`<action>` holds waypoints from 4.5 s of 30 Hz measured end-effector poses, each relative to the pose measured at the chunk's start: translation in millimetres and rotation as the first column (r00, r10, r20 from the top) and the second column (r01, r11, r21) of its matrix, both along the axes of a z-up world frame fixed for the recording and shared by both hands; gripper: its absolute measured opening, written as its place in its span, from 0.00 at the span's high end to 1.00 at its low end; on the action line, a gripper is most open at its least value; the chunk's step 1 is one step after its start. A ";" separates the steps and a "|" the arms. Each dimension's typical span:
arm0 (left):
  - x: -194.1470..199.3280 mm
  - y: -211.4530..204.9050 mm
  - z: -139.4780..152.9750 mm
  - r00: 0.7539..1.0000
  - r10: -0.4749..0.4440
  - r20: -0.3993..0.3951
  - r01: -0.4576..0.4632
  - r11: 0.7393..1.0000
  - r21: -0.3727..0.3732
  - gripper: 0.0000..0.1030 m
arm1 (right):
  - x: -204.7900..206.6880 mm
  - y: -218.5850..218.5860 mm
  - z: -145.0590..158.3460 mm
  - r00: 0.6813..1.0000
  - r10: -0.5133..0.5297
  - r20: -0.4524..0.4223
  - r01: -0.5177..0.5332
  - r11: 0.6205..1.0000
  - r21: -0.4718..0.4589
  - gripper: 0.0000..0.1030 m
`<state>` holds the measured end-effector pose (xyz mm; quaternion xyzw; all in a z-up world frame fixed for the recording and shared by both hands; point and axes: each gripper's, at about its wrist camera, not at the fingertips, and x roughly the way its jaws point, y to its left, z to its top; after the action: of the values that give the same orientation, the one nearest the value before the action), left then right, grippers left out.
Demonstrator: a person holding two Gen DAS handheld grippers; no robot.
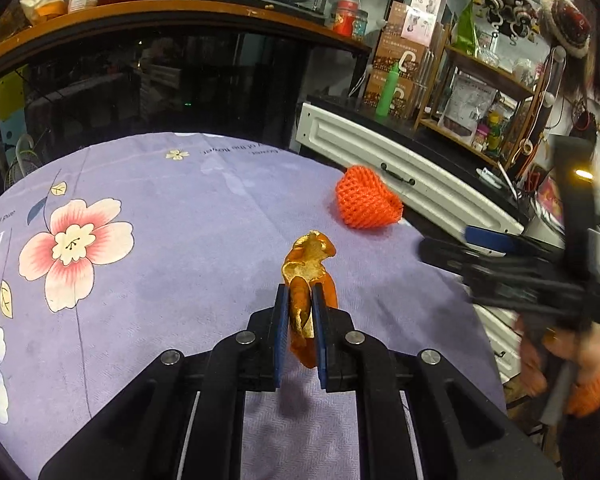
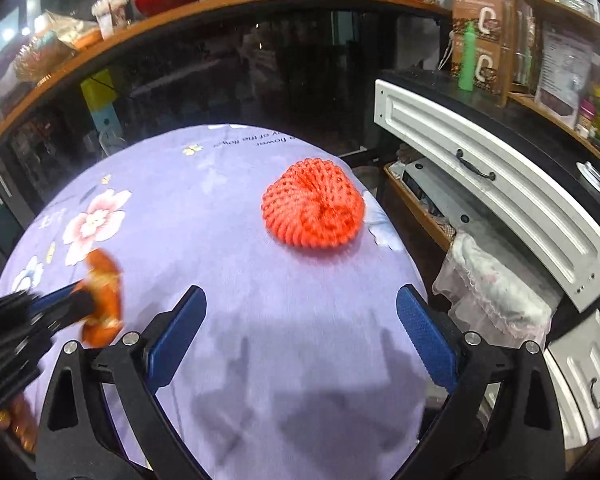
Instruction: Collect trash
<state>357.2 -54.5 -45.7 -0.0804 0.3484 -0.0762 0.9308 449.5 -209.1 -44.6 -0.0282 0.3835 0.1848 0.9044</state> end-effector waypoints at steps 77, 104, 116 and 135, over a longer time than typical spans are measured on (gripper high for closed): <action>-150.5 -222.6 -36.8 0.852 -0.520 -0.067 0.519 0.854 -0.024 0.88 | -269.9 -204.1 -141.7 0.911 -0.370 -0.181 0.401 0.896 0.188 0.80; -130.7 -283.8 -120.5 0.804 -0.533 -0.263 0.573 0.813 0.104 0.88 | -331.7 -257.3 -142.8 0.821 -0.556 -0.130 0.569 0.816 0.100 0.37; -127.3 -291.0 -136.8 0.802 -0.523 -0.289 0.575 0.807 0.133 0.51 | -343.1 -262.8 -147.4 0.800 -0.584 -0.139 0.597 0.799 0.075 0.34; -226.3 -185.8 2.6 0.847 -0.499 0.185 0.475 0.865 0.160 0.05 | -422.3 -205.6 -28.3 0.680 -0.695 0.232 0.684 0.716 0.142 0.06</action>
<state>130.9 -240.3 -43.1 0.0699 0.2557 -0.2994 0.9165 27.2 -414.6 -72.9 0.1132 0.2354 -0.1663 0.9508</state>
